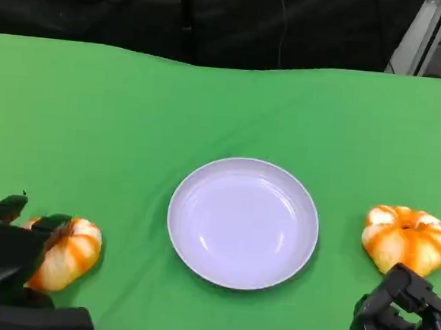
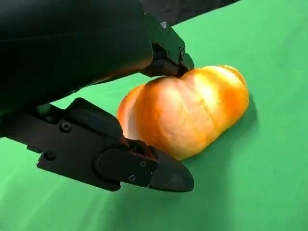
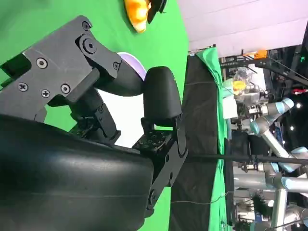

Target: Grasp the bread from the table and place it into the plate.

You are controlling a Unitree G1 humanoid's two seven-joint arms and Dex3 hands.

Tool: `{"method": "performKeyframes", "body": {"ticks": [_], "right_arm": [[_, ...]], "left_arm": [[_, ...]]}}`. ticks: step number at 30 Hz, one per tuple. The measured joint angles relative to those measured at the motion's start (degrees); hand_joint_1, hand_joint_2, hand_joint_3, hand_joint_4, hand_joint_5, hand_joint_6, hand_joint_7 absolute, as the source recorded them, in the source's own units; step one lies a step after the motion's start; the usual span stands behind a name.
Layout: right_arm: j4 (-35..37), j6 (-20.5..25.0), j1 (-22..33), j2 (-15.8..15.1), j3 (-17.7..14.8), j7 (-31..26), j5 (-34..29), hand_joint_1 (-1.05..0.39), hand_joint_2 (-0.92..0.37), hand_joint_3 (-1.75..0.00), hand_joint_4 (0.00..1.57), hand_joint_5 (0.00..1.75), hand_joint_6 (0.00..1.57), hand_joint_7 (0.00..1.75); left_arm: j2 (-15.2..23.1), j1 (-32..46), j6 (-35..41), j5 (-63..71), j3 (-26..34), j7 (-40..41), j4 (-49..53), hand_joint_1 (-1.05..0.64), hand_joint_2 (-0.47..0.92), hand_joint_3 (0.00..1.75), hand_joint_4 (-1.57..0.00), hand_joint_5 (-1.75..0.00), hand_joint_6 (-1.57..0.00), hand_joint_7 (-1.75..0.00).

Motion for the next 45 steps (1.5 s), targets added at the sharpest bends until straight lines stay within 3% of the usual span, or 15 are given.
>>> {"method": "performKeyframes", "body": {"ticks": [20,22,24,25,26,27,28,29,31,32,45], "right_arm": [[0.0,0.0,0.2,0.0,0.3,-0.7,-0.4,-0.15,-0.47,-1.35,0.86,1.75,0.75,1.63],[0.0,0.0,0.2,0.0,0.3,-0.7,-0.4,-0.15,-0.47,-1.35,0.86,1.75,0.75,1.64],[-0.1,0.0,0.2,0.0,0.3,-0.7,-0.4,-0.15,-0.47,-1.35,0.87,1.75,0.75,1.64],[0.0,0.0,0.2,0.0,0.3,-0.7,-0.4,-0.15,-0.47,-1.35,0.87,1.75,0.75,1.64],[-0.1,0.0,0.2,0.0,0.3,-0.7,-0.4,-0.15,-0.47,-1.35,0.87,1.75,0.75,1.64],[-0.1,0.0,0.2,0.0,0.4,-0.7,-0.4,-0.15,-0.47,-1.35,0.87,1.75,0.75,1.64],[-0.2,0.1,0.3,0.0,0.4,-0.7,-0.4,-0.15,-0.47,-1.35,0.87,1.75,0.75,1.64],[-0.3,0.1,0.3,0.0,0.4,-0.8,-0.4,-0.15,-0.47,-1.34,0.87,1.75,0.75,1.64],[-0.5,0.1,0.4,0.0,0.4,-0.9,-0.4,-0.15,-0.47,-1.34,0.87,1.75,0.75,1.64],[-0.5,0.1,0.4,0.0,0.4,-1.0,-0.4,-0.15,-0.47,-1.34,0.87,1.75,0.75,1.63],[-0.6,0.2,0.4,0.0,0.4,-1.0,-0.4,-0.15,-0.48,-1.34,0.86,1.75,0.75,1.63]], "left_arm": [[-0.9,-8.0,-1.8,-7.6,-5.2,7.9,14.3,-0.62,0.92,0.16,-0.29,-0.05,-0.41,-0.03],[-0.9,-8.3,-2.1,-8.3,-5.6,8.6,14.9,-0.42,0.92,0.17,-0.61,-0.10,-0.65,-0.07],[-0.9,-8.5,-3.3,-9.0,-5.8,10.1,15.8,-0.37,0.92,0.17,-0.68,-0.10,-0.70,-0.07],[-0.9,-8.5,-3.9,-9.4,-5.9,10.8,16.2,-0.34,0.92,0.17,-0.75,-0.20,-0.78,-0.09],[-0.9,-8.6,-4.2,-9.8,-5.9,11.2,16.5,-0.27,0.92,0.19,-0.79,-0.59,-0.94,-0.14],[-1.0,-8.6,-4.6,-10.5,-5.9,11.7,16.7,-0.23,0.92,0.18,-0.66,-1.22,-0.90,-0.50],[-1.3,-8.5,-5.2,-11.5,-5.5,12.4,16.7,-0.21,0.92,0.18,-0.61,-1.46,-0.72,-0.97],[-1.6,-8.4,-5.9,-12.5,-5.0,13.0,16.9,-0.18,0.92,0.20,-0.60,-1.60,-0.57,-1.35],[-2.1,-7.9,-7.1,-14.2,-4.2,14.7,16.9,-0.14,0.92,0.25,-0.58,-1.72,-0.42,-1.66],[-2.3,-7.9,-7.6,-14.8,-4.0,15.2,16.8,-0.13,0.92,0.27,-0.58,-1.73,-0.39,-1.70],[-2.5,-5.9,-6.9,-16.9,-1.7,14.7,7.3,-0.07,0.92,0.20,-0.58,-1.75,-0.38,-1.75]]}}
